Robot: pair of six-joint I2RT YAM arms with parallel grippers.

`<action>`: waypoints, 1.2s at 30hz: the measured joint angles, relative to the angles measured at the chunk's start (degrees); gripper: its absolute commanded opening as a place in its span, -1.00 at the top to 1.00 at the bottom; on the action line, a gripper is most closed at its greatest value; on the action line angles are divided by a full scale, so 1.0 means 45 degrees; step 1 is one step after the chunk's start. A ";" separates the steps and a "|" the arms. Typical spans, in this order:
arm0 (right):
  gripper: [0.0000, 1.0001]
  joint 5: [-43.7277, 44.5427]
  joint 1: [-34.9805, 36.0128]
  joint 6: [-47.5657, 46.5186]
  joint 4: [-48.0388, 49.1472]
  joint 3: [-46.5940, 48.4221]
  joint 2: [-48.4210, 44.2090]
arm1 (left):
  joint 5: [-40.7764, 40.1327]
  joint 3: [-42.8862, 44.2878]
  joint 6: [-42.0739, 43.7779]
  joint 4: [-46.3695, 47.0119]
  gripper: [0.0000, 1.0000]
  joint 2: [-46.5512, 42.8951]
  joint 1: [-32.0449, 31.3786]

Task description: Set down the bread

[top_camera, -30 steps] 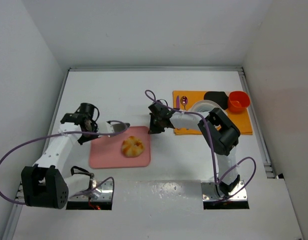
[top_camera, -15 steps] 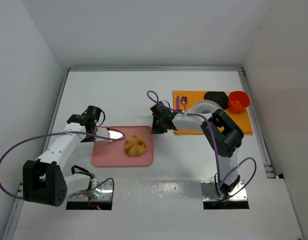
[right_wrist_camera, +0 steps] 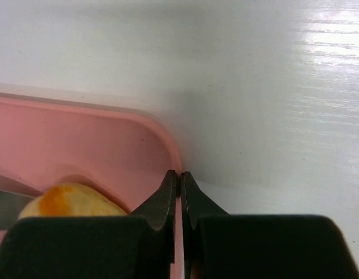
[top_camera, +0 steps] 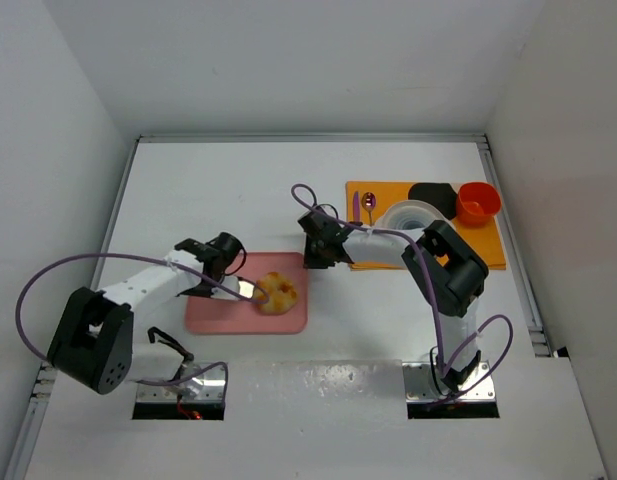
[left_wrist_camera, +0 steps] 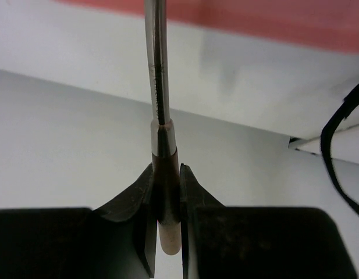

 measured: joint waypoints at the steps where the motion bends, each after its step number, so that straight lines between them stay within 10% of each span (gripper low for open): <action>1: 1.00 0.0053 0.0029 0.0019 -0.0019 0.0000 -0.0005 | 0.0189 0.0034 -0.0194 0.0005 1.00 0.0219 -0.0306; 20: 1.00 0.0447 0.0282 0.0321 -0.0491 0.0049 -0.0073 | 0.3167 0.1035 -0.3230 -0.0442 1.00 0.2322 -0.3954; 30: 1.00 0.0471 0.0282 0.0583 -0.0573 0.0053 -0.0087 | 0.4396 0.0845 -0.3429 -0.0389 1.00 0.1957 -0.3113; 36: 0.66 0.0476 0.0287 0.0699 -0.0665 0.0053 -0.0107 | 0.5071 0.0486 -0.3211 -0.0248 1.00 0.0928 -0.2633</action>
